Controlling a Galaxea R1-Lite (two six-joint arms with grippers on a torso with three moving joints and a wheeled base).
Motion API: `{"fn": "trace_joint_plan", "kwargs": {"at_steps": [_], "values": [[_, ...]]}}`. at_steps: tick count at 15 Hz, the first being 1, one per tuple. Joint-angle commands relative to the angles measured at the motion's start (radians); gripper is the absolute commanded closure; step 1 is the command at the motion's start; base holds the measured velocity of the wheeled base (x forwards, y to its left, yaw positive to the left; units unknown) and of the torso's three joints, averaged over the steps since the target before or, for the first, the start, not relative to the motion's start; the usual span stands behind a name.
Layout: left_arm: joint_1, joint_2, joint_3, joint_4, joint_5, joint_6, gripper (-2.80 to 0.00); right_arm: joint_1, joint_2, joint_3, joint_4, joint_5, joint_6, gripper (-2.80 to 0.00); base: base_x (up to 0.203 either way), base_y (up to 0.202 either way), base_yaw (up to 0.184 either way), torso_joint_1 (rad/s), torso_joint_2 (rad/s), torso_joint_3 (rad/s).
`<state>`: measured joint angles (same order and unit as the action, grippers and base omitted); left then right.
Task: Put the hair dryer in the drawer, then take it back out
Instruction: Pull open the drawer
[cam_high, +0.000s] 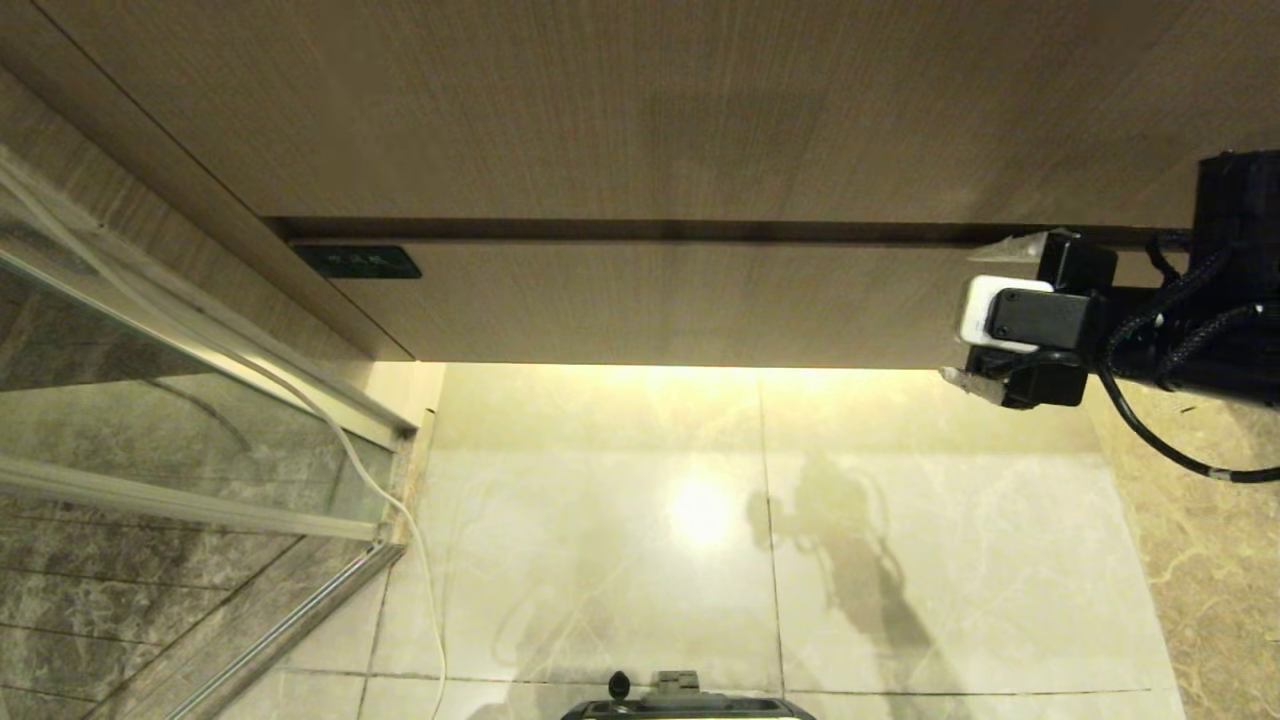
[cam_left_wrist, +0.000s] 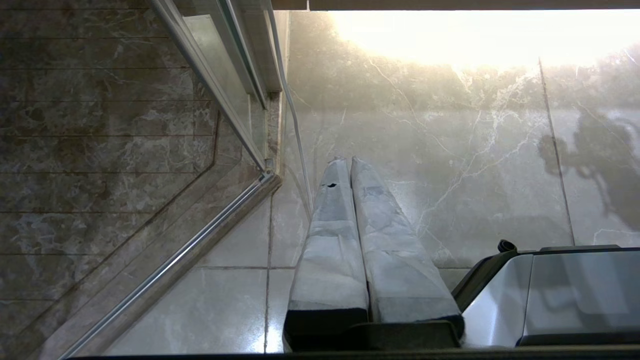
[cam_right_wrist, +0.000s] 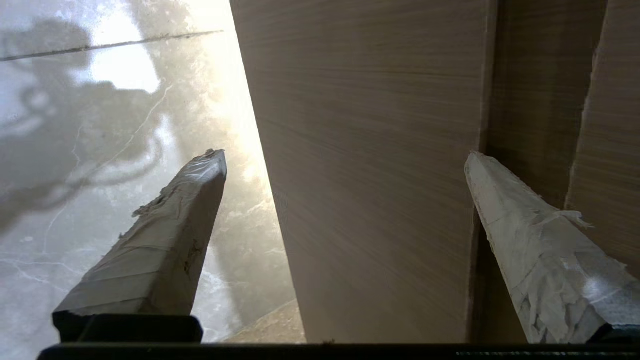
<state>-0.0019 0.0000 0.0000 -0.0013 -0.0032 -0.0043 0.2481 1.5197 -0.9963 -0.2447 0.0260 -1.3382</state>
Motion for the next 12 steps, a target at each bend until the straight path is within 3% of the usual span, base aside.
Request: {"fn": "trace_joint_plan", "kwargs": {"at_steps": [1, 12], "values": [[0.0, 0.0, 0.0, 0.0, 0.0, 0.0, 0.0, -0.001, 0.026, -0.017, -0.019, 0.004, -0.001, -2.8, 0.0, 0.0, 0.0, 0.0, 0.0, 0.0], [-0.001, 0.0, 0.0, 0.0, 0.0, 0.0, 0.0, -0.039, 0.075, -0.028, -0.132, 0.01, -0.001, -2.8, 0.0, 0.0, 0.0, 0.0, 0.0, 0.0]]}}
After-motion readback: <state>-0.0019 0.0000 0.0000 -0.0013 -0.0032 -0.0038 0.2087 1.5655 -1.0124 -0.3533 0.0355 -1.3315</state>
